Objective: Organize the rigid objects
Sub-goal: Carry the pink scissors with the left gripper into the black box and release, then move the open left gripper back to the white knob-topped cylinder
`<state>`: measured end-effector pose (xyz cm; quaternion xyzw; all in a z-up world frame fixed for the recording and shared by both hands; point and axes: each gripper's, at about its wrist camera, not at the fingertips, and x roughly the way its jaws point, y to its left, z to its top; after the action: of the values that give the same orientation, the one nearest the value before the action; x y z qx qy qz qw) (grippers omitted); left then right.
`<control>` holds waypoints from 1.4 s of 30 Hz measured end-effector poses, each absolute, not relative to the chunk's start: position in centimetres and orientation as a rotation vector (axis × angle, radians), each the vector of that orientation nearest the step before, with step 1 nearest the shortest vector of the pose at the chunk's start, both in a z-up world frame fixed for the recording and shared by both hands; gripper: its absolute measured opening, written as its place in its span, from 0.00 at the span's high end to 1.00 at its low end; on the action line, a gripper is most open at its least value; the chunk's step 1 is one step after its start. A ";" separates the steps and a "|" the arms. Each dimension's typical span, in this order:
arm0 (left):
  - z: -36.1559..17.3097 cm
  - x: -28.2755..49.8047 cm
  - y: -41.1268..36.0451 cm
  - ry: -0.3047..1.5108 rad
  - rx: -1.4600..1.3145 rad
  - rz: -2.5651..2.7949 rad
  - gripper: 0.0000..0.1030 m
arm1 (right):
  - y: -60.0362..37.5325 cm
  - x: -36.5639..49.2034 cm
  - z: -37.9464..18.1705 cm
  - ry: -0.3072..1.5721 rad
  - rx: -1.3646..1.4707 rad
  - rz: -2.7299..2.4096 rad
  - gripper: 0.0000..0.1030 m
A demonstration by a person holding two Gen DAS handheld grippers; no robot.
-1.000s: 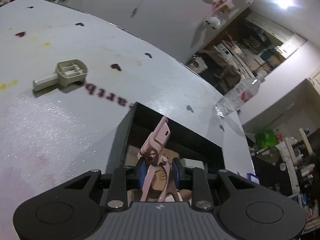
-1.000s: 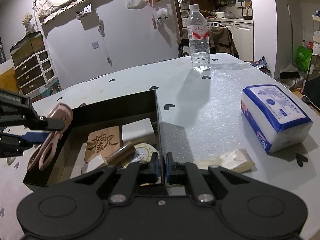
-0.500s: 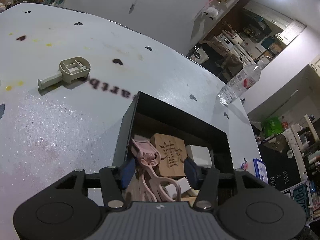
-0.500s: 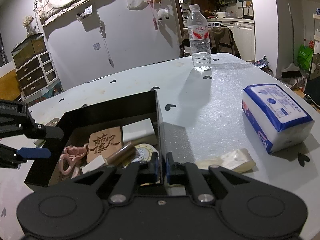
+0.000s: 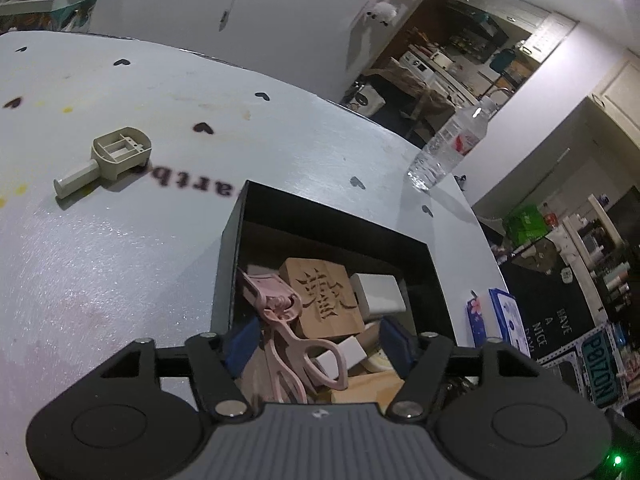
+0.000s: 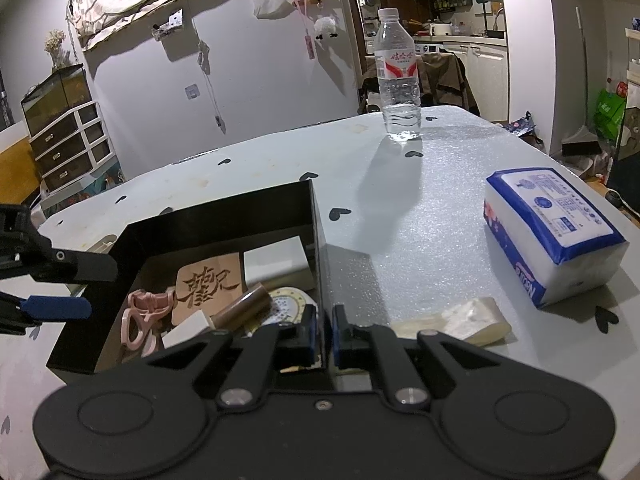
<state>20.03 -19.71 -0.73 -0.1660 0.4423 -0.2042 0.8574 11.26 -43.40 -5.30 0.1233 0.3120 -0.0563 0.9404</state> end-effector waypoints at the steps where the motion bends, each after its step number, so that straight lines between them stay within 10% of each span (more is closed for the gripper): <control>1: -0.7 19.9 -19.8 0.928 -0.343 -0.442 0.26 | -43.4 11.3 -5.3 0.637 0.252 -0.115 0.92; 12: 0.4 18.6 -19.6 0.861 -0.283 -0.510 0.01 | -43.4 11.3 -5.3 0.637 0.250 -0.119 0.92; 42: 0.0 20.7 -3.9 0.605 -0.324 0.117 0.00 | -43.0 11.6 -5.2 0.649 0.235 -0.141 0.91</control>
<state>20.72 -3.90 0.00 -0.1586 0.2962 0.0575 0.9401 11.62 -42.97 -5.23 0.1152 0.3178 -0.0691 0.9386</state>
